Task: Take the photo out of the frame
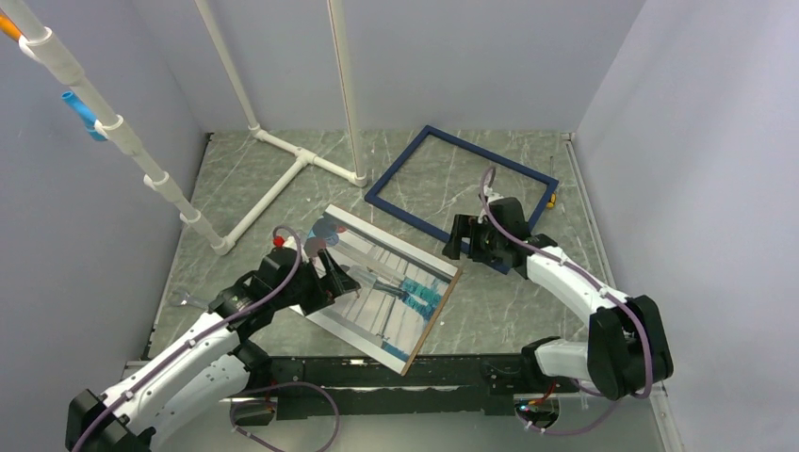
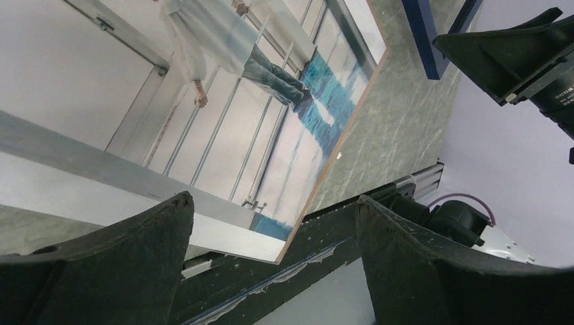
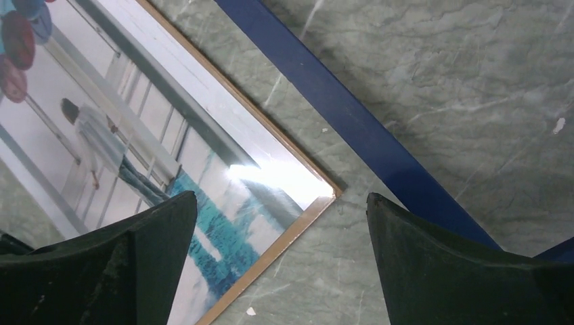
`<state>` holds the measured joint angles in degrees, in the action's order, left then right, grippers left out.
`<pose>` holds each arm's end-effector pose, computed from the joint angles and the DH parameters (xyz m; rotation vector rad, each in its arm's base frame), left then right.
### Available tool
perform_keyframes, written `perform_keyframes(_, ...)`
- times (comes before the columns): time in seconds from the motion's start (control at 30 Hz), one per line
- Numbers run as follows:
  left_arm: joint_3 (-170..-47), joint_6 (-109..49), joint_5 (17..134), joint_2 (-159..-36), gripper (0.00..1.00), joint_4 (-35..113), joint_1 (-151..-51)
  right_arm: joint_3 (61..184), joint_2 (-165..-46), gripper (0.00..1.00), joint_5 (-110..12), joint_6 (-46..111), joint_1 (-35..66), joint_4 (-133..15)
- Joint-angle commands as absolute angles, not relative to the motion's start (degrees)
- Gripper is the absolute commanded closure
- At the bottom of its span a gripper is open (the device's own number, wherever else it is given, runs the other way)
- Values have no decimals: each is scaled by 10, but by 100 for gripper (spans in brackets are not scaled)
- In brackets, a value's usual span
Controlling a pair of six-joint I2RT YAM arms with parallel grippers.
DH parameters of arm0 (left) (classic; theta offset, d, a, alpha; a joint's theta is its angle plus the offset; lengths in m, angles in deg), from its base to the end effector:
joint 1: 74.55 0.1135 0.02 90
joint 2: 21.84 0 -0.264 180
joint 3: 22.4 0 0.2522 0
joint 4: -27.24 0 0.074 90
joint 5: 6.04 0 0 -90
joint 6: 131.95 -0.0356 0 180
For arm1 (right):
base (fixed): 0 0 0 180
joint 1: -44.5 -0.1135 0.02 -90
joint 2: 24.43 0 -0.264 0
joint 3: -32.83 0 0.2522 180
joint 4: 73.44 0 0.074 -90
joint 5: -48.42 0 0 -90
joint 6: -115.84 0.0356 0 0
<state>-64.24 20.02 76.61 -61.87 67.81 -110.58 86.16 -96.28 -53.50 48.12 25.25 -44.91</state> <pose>0.1228 -0.0950 0.2228 -0.4789 2.4175 -0.9953 0.2346 0.0897 0.2046 -0.0358 2.4511 0.5807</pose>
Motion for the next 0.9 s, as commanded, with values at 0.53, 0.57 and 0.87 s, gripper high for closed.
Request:
perform_keyframes(0.53,-637,176,692,-579,9,590,-1107,848,-1000,2,-460,606,534,-569)
perform_keyframes(0.57,-639,174,691,-575,9,592,-1106,850,-1017,2,-453,603,536,-578)
perform_keyframes(0.87,-644,156,701,-554,8,606,-1106,878,-1138,28,-537,552,539,-681)
